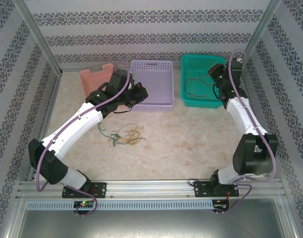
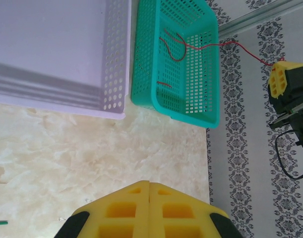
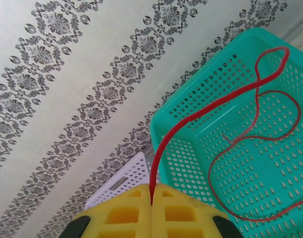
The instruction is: Untangle the cables
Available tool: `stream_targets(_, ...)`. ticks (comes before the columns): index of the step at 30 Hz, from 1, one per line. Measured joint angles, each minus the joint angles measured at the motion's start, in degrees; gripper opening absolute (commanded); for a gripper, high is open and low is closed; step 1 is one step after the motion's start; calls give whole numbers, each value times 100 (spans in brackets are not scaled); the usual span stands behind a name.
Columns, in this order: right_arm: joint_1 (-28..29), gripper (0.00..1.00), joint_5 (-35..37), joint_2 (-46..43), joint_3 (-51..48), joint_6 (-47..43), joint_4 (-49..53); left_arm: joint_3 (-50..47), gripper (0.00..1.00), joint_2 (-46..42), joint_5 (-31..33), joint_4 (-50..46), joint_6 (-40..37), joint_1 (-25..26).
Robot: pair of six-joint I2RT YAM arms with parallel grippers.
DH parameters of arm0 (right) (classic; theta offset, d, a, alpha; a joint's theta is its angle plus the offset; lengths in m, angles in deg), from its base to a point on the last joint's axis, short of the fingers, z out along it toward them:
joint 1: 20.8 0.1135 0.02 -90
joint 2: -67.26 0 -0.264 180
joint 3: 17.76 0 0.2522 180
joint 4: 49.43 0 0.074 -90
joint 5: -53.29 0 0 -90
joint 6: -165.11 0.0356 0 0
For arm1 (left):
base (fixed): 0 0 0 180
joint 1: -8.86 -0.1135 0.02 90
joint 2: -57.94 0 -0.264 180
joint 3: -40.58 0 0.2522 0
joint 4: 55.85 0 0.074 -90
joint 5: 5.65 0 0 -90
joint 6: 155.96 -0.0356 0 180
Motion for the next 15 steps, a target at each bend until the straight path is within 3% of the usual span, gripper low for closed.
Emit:
stream_targets(10, -92, 0, -402, 870, 13, 461, -293, -9, 0, 0, -2, 2, 42, 0)
stream_targets(12, -140, 11, -509, 975, -39, 625, -223, -31, 0, 0, -4, 2, 57, 0)
stream_targets(15, -238, 39, -664, 1115, -170, 863, 2, -55, 0, 0, -7, 0, 74, 0)
